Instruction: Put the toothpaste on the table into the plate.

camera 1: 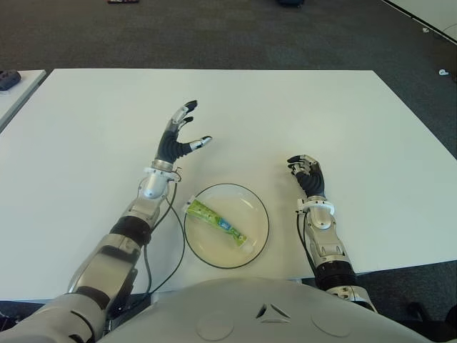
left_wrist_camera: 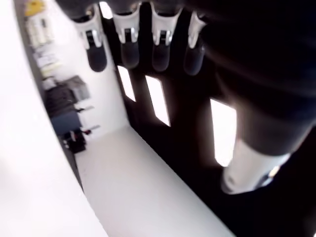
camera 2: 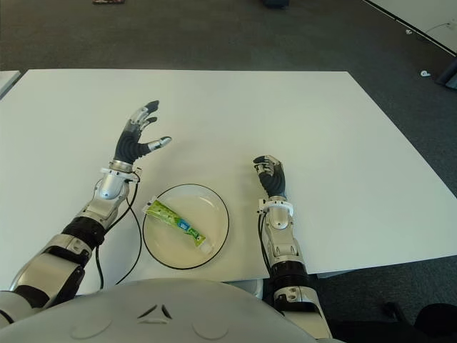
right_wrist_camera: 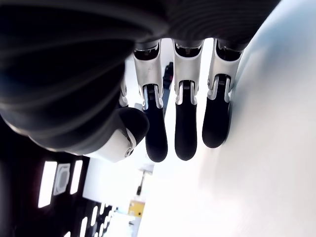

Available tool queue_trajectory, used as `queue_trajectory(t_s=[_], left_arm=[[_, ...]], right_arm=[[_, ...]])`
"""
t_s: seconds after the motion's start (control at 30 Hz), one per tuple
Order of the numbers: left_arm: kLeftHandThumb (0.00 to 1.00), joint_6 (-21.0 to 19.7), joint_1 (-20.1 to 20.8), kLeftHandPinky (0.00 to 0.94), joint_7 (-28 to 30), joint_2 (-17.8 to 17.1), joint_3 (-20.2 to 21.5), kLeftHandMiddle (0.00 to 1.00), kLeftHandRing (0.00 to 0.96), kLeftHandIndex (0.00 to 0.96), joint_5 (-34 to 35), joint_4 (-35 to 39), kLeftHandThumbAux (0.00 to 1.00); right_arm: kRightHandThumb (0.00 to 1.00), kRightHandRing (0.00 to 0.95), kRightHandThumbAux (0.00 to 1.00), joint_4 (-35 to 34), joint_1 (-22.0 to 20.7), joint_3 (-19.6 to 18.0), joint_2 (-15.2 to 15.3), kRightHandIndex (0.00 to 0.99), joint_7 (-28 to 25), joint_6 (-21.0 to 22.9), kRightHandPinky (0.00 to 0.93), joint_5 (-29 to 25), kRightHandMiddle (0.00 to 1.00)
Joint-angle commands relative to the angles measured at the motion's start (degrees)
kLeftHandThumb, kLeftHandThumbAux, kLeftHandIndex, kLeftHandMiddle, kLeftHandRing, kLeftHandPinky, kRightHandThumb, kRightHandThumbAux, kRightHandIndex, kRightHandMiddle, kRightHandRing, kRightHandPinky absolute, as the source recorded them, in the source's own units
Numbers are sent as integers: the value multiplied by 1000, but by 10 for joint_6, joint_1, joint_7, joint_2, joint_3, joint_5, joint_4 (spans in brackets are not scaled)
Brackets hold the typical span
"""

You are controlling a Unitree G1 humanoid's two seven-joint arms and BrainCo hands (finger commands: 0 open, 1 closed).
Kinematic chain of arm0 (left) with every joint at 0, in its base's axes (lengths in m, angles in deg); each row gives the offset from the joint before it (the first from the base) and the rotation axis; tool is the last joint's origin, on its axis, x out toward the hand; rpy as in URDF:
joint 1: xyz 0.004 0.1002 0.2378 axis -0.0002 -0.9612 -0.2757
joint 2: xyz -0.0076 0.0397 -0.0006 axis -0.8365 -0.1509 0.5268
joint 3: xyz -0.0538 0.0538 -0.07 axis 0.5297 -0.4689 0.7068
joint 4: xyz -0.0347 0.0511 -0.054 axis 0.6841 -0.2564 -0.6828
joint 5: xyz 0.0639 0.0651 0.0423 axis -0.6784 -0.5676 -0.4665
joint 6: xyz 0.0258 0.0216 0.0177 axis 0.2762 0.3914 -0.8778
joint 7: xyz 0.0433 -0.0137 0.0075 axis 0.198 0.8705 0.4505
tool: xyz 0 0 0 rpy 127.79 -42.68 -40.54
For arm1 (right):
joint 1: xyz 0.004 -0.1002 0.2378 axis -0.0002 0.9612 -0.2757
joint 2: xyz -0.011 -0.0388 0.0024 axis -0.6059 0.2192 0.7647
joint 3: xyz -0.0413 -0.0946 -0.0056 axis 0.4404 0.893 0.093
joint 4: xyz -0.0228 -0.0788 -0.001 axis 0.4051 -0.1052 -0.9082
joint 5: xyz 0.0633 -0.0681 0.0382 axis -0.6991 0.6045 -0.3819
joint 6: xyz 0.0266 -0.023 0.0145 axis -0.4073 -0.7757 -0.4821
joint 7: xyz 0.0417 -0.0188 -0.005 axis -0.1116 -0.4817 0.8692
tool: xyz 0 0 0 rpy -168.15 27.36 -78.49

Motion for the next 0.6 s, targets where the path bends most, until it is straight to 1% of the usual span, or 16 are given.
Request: queue_trajectory(t_s=[0.03,0.13,0.23,0.33,0.43,0.47,0.5,0.53,0.57,0.6], left_arm=[[126,-92,-40,316,42,31,57,217,232,215,58,4,816],[133,-120,-47,357,39,41,77,256,276,257,55,20,850],[141,-134,-56,390,29,52,93,291,315,285,44,32,887],[148,-138,-65,406,20,63,107,318,343,308,33,35,921],[151,-130,-69,412,16,74,123,339,363,329,26,23,949],[345,-127,-69,412,17,76,127,347,370,360,23,19,869],[415,-121,-68,413,17,79,132,349,372,371,22,12,840],[516,-117,-68,411,18,82,137,355,376,387,20,7,798],[581,-111,-66,410,19,84,142,359,379,398,18,-3,772],[623,-106,-65,410,19,86,147,363,381,405,16,-11,754]], right_arm=[[708,410,730,12,0,1,4,417,-1,4,428,7,422],[708,409,730,13,-2,2,4,418,-1,4,429,6,420],[708,409,730,11,-2,2,4,418,-3,4,431,5,420],[708,410,730,10,-1,2,5,418,-4,4,432,4,422],[708,411,730,8,-1,2,5,419,-6,4,432,2,424],[708,411,729,8,-1,2,5,419,-6,4,432,2,425],[708,412,729,8,-1,2,4,419,-6,3,433,2,425],[708,412,729,8,-1,2,4,419,-7,3,433,1,425],[708,412,729,8,-1,2,4,419,-7,3,434,1,426],[708,412,729,8,-1,2,4,419,-7,3,433,1,426]])
